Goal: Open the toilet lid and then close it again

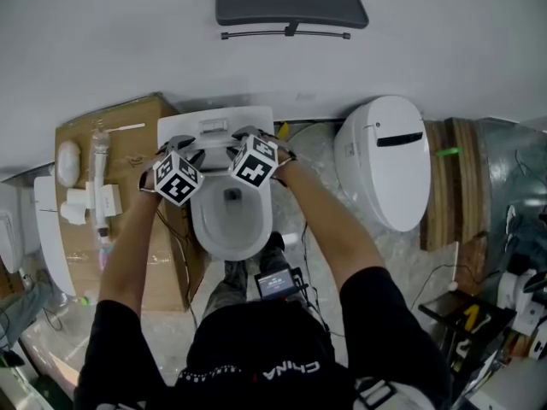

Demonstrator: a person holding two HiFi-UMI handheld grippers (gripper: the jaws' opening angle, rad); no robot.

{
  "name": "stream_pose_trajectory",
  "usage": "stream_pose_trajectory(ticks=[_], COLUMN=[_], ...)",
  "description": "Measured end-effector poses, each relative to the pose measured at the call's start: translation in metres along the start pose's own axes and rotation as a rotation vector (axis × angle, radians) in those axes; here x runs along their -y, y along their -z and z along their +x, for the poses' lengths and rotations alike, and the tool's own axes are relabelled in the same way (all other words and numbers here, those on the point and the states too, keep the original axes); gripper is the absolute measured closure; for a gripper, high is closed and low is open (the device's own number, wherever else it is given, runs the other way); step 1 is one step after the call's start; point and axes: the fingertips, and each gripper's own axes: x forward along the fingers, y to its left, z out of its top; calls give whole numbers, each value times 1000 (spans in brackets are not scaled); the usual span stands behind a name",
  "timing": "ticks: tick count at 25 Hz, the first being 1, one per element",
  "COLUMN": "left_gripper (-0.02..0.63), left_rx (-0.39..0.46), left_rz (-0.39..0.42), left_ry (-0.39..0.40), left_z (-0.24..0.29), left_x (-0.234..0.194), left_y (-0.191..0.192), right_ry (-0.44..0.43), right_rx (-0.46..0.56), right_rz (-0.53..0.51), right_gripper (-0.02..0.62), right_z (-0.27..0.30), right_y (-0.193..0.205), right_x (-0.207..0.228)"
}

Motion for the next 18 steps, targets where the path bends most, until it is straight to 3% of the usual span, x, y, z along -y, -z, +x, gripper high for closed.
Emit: stream_pose_trajectory(ticks=[6, 18], left_gripper=[454, 462], left_rx=[16, -88], left_rz=[55, -16], left_ry=[-32, -12], left_z=[-9, -39], left_x=[16, 85], left_y=[5, 29], right_ry=[-16, -48], right_rx=[-7, 39], right_rz=[1, -73], right_gripper=[469, 469], right_z=[-7, -37], right_y=[5, 33], right_x=[-17, -89])
